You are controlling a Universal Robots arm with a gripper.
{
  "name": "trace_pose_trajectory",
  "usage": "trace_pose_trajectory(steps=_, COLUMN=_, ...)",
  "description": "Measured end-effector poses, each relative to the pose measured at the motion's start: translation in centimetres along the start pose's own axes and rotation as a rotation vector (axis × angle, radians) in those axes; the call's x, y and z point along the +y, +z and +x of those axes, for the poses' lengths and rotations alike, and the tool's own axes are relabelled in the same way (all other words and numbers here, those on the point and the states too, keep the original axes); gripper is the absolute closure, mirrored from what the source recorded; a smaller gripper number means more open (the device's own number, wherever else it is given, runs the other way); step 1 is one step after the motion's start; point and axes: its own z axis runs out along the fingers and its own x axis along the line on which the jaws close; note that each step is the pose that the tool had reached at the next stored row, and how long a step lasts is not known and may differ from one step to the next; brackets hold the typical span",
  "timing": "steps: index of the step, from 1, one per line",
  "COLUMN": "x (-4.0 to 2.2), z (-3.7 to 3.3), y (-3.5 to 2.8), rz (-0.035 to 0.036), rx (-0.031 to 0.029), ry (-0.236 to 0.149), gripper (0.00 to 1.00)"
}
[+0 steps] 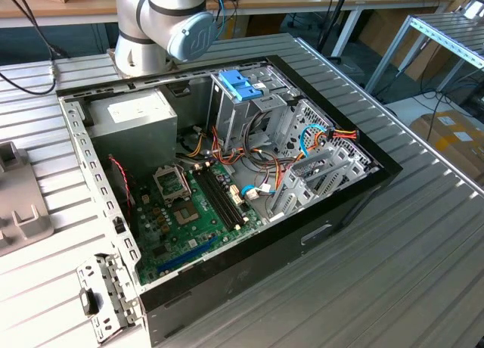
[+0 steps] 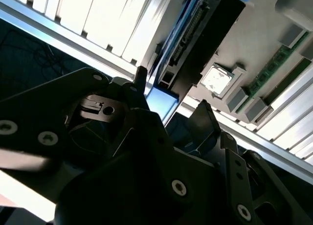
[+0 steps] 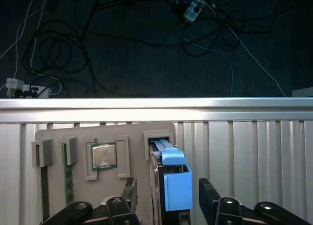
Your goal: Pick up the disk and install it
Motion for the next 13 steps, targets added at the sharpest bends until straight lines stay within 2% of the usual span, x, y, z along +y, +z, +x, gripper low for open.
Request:
trace_pose_trajectory(steps=3, x=0.13, z=0.02, y=0.88, rz=0.0001, rx=-0.0001, ry=0.000, gripper=0.38)
trace_pose_trajectory(steps=5, x=0.34, z=0.06, y=2.03, rz=0.0001, rx=-0.0003, ry=0.000, gripper=0.38)
trace_pose_trajectory(steps=7, x=0.31, z=0.08, y=2.66, rz=0.0000, rx=-0.0003, ry=-0.001, gripper=0.38)
trace_pose_trajectory(steps=13, x=0.30, z=0.08, y=2.86, rz=-0.0001, rx=-0.0003, ry=-0.001, gripper=0.38)
